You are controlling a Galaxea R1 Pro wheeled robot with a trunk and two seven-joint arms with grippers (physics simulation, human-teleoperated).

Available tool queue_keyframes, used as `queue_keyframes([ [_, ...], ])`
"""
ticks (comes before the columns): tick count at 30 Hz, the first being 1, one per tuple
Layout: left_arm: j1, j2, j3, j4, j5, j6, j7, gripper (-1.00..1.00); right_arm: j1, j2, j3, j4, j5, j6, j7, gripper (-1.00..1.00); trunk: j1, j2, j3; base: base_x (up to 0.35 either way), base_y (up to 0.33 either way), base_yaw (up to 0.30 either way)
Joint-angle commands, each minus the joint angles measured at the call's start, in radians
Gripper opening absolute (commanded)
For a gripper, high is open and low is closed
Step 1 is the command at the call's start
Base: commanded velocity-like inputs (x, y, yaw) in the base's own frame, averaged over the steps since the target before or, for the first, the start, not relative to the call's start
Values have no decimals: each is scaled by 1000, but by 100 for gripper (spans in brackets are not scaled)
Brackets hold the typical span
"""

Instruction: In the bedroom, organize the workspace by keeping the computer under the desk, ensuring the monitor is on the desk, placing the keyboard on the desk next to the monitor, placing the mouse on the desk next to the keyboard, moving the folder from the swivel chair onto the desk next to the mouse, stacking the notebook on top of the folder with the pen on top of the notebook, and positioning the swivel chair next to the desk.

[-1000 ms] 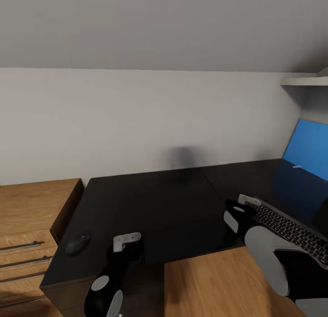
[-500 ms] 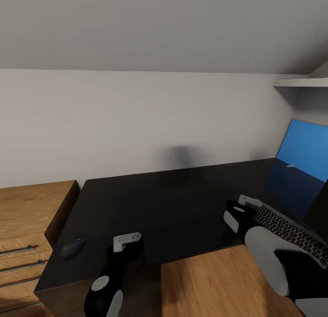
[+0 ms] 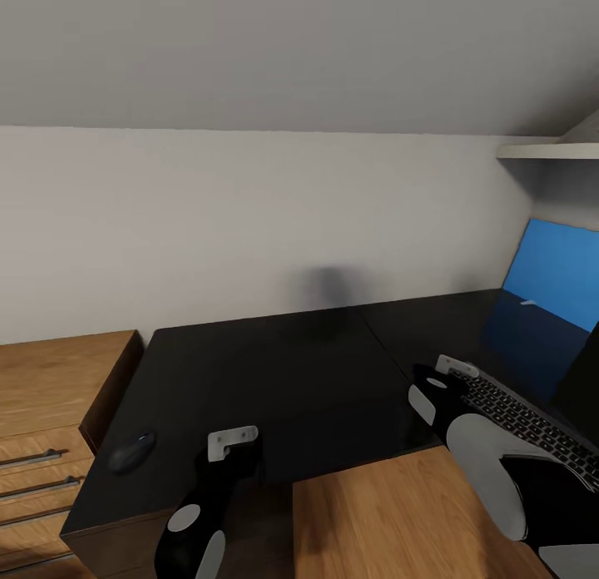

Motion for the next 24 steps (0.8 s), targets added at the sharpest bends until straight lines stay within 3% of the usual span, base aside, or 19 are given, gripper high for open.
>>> queue_keyframes([
  [1, -1, 0, -2, -1, 11, 3, 9, 100, -1, 0, -4, 1, -6, -9, 1, 100, 0, -1, -1, 0, 0, 0],
  [17, -1, 0, -2, 3, 11, 2, 9, 100, -1, 0, -4, 0, -5, -10, 1, 100, 0, -1, 2, 0, 0, -30],
  [24, -1, 0, -2, 6, 11, -1, 8, 100, -1, 0, -4, 0, -5, -10, 2, 100, -27, 48, 25, 0, 0, -15],
])
